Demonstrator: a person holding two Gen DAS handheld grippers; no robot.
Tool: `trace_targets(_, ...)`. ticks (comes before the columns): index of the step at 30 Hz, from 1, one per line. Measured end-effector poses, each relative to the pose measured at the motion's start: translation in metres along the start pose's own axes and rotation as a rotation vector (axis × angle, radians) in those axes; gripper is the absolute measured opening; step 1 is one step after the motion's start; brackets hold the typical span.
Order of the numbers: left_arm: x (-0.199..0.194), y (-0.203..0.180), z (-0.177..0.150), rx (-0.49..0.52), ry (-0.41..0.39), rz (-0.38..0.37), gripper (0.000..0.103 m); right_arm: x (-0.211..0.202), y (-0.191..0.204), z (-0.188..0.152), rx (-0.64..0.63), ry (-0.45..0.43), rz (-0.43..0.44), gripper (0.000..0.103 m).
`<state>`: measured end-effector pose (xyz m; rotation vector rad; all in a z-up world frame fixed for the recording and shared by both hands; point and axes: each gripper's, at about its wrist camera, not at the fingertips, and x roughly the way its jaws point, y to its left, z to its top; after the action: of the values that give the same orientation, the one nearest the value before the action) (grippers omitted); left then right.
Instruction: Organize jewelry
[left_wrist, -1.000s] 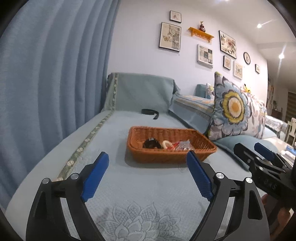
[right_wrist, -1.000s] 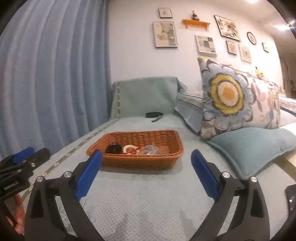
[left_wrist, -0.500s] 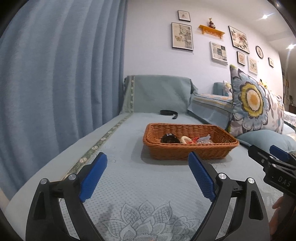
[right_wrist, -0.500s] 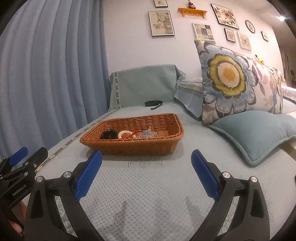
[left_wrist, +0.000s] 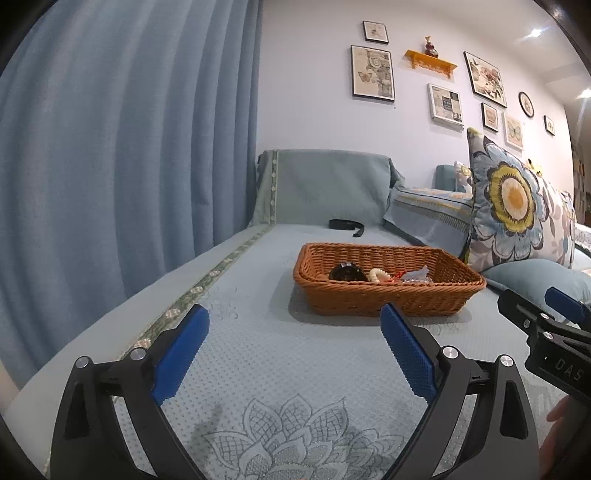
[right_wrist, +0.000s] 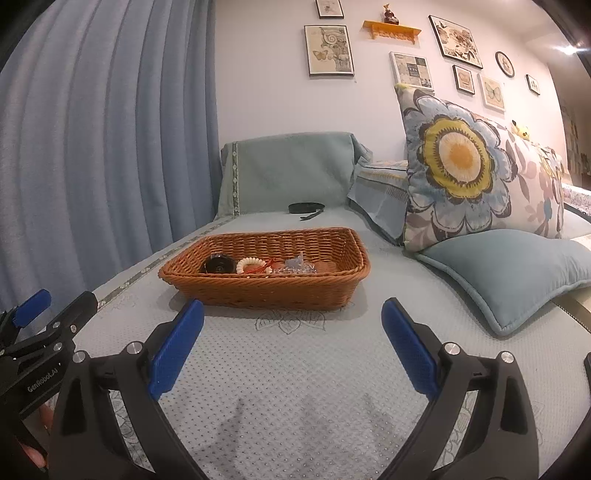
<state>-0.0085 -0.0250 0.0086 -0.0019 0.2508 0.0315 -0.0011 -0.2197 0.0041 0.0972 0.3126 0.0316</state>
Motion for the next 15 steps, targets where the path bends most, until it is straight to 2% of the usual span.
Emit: trace_targets(15, -0.0012, 0.0007, 0.0011, -0.008, -0.007, -0.013, 0.092, -0.0061, -0.001, 0.0014, 0.006, -0.036, -0.034, 0.092)
